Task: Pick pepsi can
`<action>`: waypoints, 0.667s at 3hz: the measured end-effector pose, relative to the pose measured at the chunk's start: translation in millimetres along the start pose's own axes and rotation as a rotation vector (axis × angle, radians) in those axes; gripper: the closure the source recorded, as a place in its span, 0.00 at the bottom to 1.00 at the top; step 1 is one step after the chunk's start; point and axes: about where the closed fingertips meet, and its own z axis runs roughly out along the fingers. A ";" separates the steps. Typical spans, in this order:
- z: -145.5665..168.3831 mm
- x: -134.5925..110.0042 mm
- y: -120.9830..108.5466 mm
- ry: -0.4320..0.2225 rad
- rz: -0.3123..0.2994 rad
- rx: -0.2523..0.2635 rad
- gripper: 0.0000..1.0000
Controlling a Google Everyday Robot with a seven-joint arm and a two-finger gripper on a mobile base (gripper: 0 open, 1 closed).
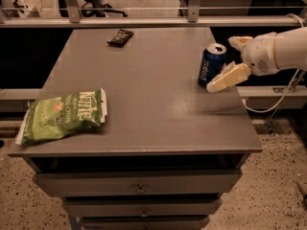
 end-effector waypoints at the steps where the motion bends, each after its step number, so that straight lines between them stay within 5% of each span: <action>1: 25.2 -0.1 -9.9 -0.078 0.038 -0.003 0.00; 2: 40.7 3.1 -11.8 -0.130 0.116 -0.038 0.18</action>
Offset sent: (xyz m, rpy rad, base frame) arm 0.0421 0.0223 -0.0320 0.2928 0.0930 -0.0115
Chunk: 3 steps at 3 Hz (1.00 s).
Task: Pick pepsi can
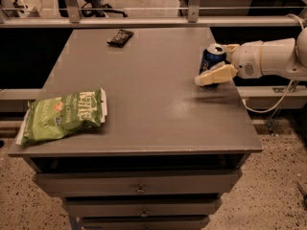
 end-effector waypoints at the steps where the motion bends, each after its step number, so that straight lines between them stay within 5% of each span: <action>1: 7.6 -0.5 0.9 -0.036 0.054 -0.036 0.42; 3: -1.9 -38.2 11.0 -0.213 0.068 -0.175 0.88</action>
Offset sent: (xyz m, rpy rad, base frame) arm -0.0009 0.0070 0.0190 0.2516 0.0498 0.1182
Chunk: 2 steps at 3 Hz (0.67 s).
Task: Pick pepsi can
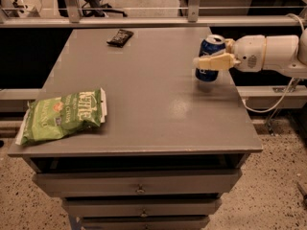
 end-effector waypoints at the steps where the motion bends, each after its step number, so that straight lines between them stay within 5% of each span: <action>1: -8.4 -39.6 17.8 -0.084 -0.047 -0.067 1.00; 2: -9.6 -45.9 21.0 -0.096 -0.054 -0.080 1.00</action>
Offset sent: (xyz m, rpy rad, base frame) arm -0.0146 0.0075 0.0390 0.0623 -0.0606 0.0718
